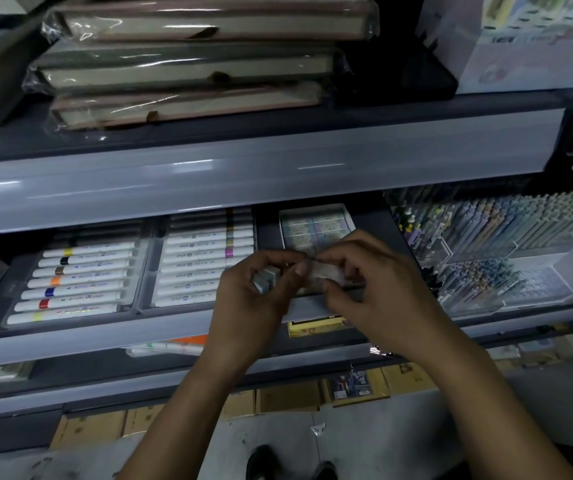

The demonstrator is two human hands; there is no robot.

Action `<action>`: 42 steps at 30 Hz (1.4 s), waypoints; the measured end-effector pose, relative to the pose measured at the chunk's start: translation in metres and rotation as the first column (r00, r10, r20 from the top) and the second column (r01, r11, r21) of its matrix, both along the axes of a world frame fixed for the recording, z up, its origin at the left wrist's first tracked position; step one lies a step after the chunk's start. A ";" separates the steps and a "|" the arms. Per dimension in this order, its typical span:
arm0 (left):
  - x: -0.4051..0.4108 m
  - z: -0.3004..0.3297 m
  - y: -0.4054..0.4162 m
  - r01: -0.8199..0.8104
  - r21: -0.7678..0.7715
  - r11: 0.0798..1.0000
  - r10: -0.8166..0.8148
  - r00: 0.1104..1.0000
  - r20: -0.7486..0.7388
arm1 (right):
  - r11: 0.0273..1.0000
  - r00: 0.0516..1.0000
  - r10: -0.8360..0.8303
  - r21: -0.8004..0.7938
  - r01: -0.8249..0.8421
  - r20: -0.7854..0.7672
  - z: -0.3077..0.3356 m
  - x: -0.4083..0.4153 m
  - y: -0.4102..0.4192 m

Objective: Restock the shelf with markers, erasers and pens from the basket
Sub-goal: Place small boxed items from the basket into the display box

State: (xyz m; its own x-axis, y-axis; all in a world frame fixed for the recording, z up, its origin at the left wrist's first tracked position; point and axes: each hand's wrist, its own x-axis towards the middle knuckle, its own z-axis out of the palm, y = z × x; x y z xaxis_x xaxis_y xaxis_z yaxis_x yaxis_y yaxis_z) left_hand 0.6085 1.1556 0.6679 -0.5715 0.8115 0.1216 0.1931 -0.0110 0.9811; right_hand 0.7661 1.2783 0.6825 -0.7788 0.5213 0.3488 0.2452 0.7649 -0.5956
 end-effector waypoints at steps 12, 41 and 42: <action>-0.005 -0.009 0.001 -0.083 -0.073 0.994 0.041 0.891 -0.451 | 1.000 1.000 -0.001 -0.008 0.001 0.013 -0.003 0.004 0.035; -0.008 0.014 -0.013 0.182 0.095 0.979 -0.195 0.683 0.704 | 0.957 0.984 -0.179 0.227 0.180 -0.027 -0.019 0.003 -0.007; -0.008 0.015 -0.014 0.199 0.130 0.971 -0.228 0.623 0.748 | 0.957 0.981 -0.185 0.216 0.194 -0.058 -0.020 0.001 -0.010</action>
